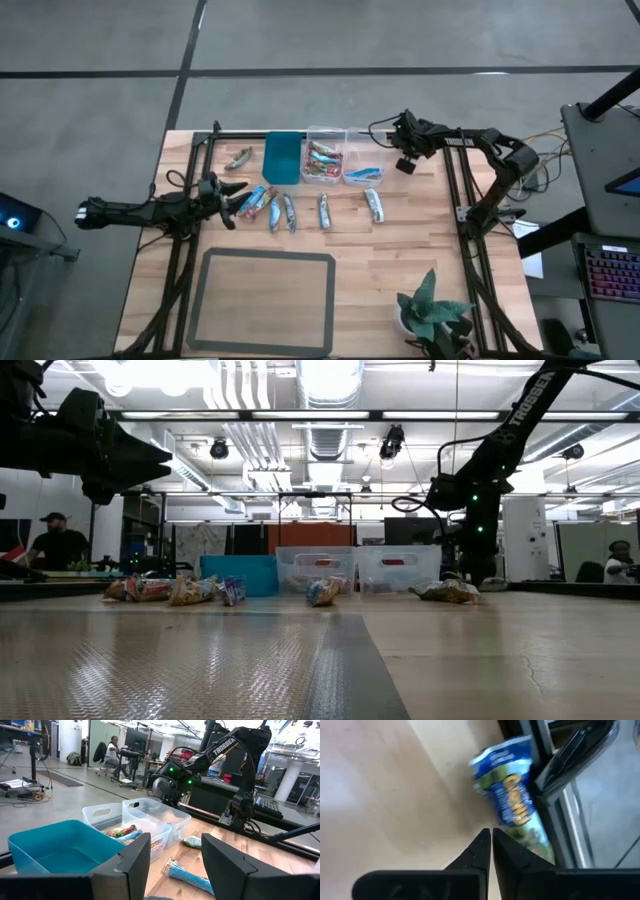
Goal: Pick and place Granola Bars by type
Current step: Put the top blue granola bar into the right transparent bin
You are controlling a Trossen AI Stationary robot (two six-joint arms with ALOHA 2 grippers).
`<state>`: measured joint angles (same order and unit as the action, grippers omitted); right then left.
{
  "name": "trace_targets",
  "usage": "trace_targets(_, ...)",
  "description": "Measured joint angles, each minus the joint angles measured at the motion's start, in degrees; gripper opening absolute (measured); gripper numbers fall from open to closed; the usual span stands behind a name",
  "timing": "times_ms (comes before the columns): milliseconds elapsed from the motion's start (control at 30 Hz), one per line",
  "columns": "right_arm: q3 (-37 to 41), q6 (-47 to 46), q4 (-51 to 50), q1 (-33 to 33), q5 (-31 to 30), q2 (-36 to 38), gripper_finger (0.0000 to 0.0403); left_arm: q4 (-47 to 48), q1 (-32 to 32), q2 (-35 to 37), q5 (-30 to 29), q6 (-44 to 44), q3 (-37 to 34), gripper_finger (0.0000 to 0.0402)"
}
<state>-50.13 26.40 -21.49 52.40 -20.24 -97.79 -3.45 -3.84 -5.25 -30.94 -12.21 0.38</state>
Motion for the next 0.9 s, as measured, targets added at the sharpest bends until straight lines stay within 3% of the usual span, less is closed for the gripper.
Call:
trace_targets(500,0.0,-2.1,-4.0,-0.4,0.8,6.0,0.0008,0.0,0.0,0.0,0.0,0.0,0.0,0.0158)
trace_targets(900,-0.1,-39.5,-19.9,-0.6,1.2,17.9,0.0008,0.0,0.0,0.0,0.0,0.0,0.0,0.0158)
